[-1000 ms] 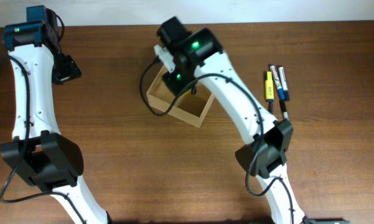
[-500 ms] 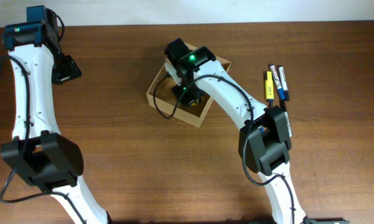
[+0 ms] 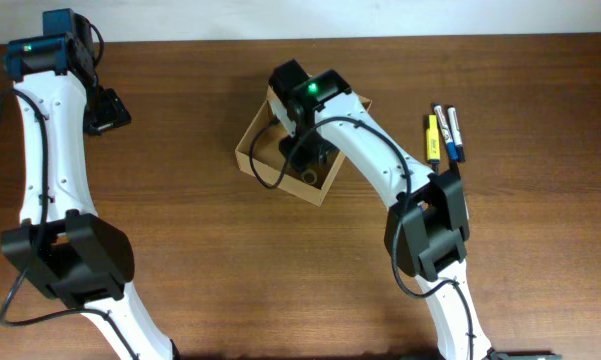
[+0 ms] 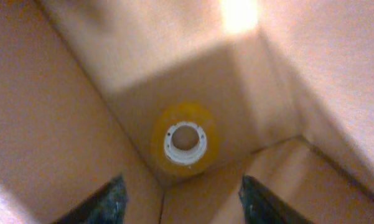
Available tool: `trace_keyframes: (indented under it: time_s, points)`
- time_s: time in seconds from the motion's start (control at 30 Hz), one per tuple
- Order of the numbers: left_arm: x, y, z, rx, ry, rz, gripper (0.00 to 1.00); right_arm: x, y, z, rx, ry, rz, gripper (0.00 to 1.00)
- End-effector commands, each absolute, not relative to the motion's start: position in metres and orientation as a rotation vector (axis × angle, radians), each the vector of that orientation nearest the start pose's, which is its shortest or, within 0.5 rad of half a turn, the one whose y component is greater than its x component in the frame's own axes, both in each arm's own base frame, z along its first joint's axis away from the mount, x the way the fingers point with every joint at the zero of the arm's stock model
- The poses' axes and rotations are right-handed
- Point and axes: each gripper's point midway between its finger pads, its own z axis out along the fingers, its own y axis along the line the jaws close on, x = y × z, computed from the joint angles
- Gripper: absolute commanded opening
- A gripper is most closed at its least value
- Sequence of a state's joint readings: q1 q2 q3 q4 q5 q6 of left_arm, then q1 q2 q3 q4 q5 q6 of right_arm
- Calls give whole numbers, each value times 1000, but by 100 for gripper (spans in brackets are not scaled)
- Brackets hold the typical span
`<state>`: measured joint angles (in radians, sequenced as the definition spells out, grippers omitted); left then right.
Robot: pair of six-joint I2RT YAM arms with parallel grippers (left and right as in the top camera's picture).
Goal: Pack container
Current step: 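Carry the tape roll left and drop it into the box, then return the right gripper to the yellow highlighter and grasp it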
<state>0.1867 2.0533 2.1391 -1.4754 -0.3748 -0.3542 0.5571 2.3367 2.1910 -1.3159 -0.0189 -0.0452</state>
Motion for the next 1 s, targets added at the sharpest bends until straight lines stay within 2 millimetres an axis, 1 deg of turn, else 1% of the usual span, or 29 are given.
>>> trace_keyframes:
  time_s: [0.0,0.07,0.1,0.17,0.2,0.23,0.3,0.43,0.47,0.5,0.57,0.63,0.67,0.7,0.73,0.8,0.9,0.97]
  points:
    - [404,145,193,-815,2781,539,100,430,266,173,-688,2741,175,48]
    - [404,145,193,-815,2781,539,100,439,260,200,-612,2698,197,42]
    - [404,145,193,-815,2781,540,100,444,255,215,-574,2672,206,37]
    - [404,145,193,-815,2781,539,100,452,244,233,-530,2634,212,25]
    - [404,145,193,-815,2781,539,100,458,234,239,-484,2627,204,20]
    - [404,145,193,-815,2781,540,100,464,220,242,-428,2628,185,15]
    - [404,145,193,-815,2781,539,100,473,194,240,-357,2648,154,14]
    - [404,145,193,-815,2781,539,100,488,136,223,-200,2718,101,14]
    - [404,145,193,-815,2781,539,100,491,124,219,-169,2730,91,14]
    - [404,145,193,-816,2781,539,100,494,106,214,-121,2746,77,14]
    - [404,145,193,-815,2781,539,100,497,83,208,-57,2765,61,15]
    - [404,145,193,-815,2781,540,100,499,54,197,23,2797,41,14]
    - [404,145,193,-815,2781,539,100,499,48,193,39,2806,37,15]
    - [404,145,193,-815,2781,539,100,498,36,185,71,2827,28,14]
    - [404,145,193,-815,2781,540,100,497,29,179,93,2840,23,15]
    - [404,145,193,-815,2781,540,100,494,7,159,159,2886,9,14]
    - [404,145,193,-815,2781,539,100,485,-12,132,218,2948,-3,13]
    - [404,145,193,-815,2781,539,100,478,-19,114,241,2989,-8,13]
